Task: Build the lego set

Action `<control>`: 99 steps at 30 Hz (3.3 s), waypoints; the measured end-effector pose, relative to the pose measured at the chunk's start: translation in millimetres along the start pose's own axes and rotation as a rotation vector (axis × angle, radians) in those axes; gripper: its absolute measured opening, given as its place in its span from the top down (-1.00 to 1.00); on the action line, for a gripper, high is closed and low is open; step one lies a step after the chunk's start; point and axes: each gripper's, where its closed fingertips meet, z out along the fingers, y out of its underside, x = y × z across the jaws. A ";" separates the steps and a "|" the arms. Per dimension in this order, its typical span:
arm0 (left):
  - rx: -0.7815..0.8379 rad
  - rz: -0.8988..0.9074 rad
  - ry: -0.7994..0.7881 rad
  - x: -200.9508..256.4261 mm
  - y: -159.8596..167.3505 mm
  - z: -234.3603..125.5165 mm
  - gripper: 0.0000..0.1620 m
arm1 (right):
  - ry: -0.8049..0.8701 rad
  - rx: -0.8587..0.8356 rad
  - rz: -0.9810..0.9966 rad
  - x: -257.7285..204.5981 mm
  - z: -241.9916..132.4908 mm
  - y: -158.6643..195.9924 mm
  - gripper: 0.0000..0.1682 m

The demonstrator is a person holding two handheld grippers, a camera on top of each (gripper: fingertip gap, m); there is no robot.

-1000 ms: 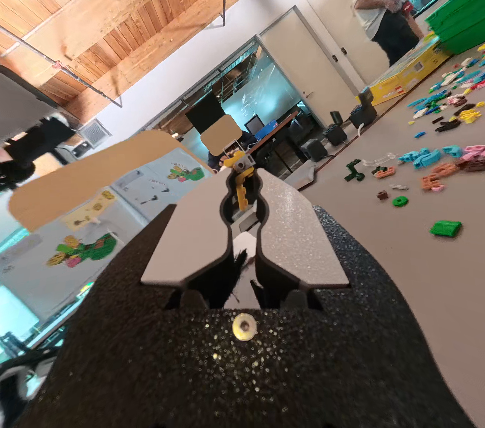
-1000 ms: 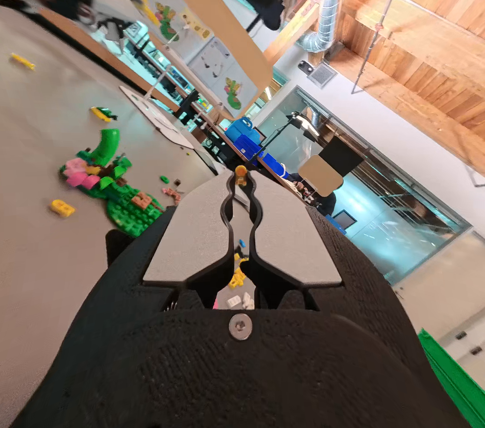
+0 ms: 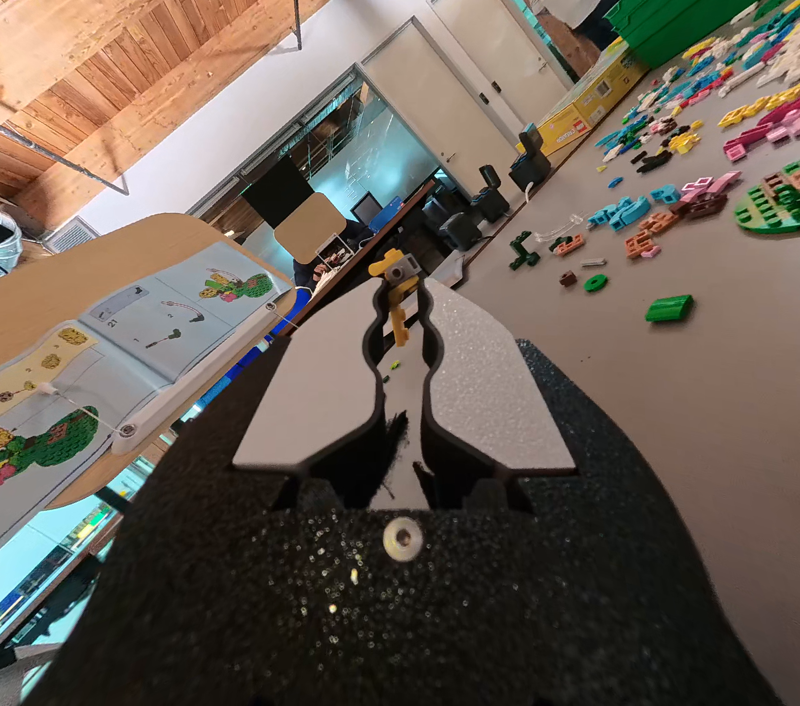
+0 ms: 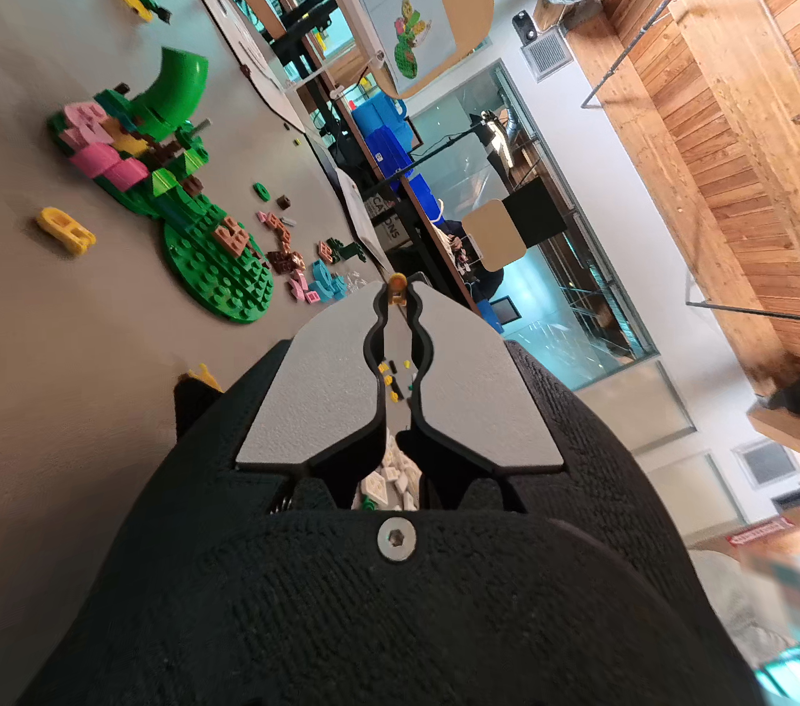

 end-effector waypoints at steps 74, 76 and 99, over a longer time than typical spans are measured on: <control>-0.165 -0.123 -0.361 -66.5 6.7 -111.8 0.85 | -1.046 -0.144 0.587 -65.9 -55.4 -27.9 0.68; -0.175 -0.144 -0.376 -69.2 9.9 -113.0 0.85 | -1.051 -0.094 0.602 -64.5 -52.0 -46.0 0.68; -0.154 -0.168 -0.497 -100.5 14.0 -153.1 0.85 | -1.481 0.138 -0.191 -189.4 91.6 -212.1 0.69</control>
